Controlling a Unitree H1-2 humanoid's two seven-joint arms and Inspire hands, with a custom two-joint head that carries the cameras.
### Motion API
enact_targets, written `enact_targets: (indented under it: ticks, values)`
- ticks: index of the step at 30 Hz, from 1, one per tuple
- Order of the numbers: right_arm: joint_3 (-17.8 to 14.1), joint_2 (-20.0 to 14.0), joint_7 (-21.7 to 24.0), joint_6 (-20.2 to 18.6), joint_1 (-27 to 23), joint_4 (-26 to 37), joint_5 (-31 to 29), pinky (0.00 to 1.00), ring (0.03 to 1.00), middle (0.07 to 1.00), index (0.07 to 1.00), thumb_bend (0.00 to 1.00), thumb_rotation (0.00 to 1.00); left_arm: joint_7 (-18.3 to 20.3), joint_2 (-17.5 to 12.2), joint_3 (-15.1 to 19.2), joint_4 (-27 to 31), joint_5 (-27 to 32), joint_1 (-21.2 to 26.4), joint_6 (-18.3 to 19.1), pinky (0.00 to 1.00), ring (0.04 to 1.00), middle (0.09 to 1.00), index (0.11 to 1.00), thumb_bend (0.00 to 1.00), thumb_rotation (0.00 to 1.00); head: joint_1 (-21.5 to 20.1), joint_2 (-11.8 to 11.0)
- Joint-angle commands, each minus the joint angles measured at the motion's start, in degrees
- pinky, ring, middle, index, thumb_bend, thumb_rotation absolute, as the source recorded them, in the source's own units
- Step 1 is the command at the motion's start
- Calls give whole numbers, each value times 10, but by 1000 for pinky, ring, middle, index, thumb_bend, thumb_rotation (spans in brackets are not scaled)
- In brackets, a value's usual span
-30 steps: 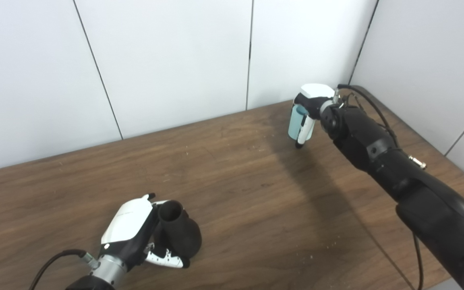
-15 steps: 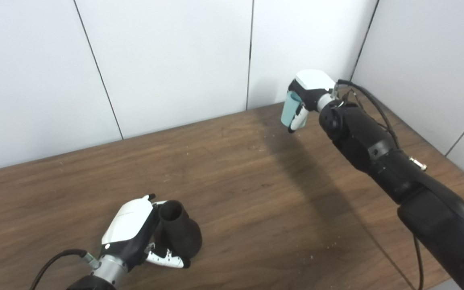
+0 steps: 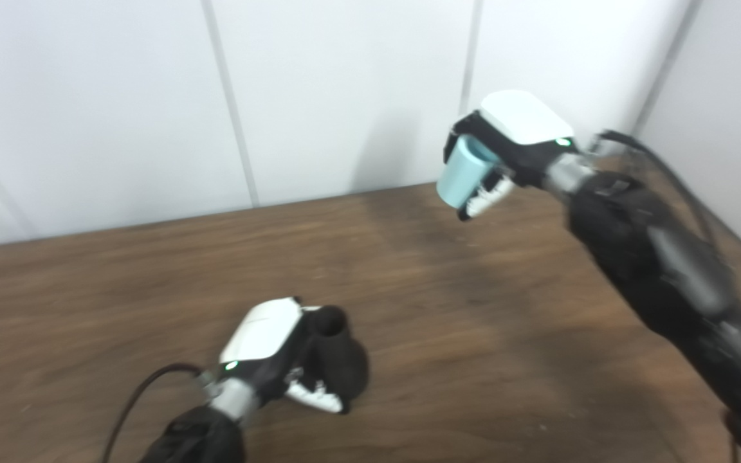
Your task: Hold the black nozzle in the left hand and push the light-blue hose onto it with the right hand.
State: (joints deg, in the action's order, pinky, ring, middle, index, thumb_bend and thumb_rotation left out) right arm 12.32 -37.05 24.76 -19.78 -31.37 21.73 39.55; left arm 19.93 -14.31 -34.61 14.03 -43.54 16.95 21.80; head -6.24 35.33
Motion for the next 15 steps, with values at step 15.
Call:
enact_targets:
  ticks: [15]
  values:
    - [-9,72,92,-48,85,175,-66,319,427,505,494,500,0,99,43,-55,-44,-11,-20,47,887,714,539,454,516,0,53,19]
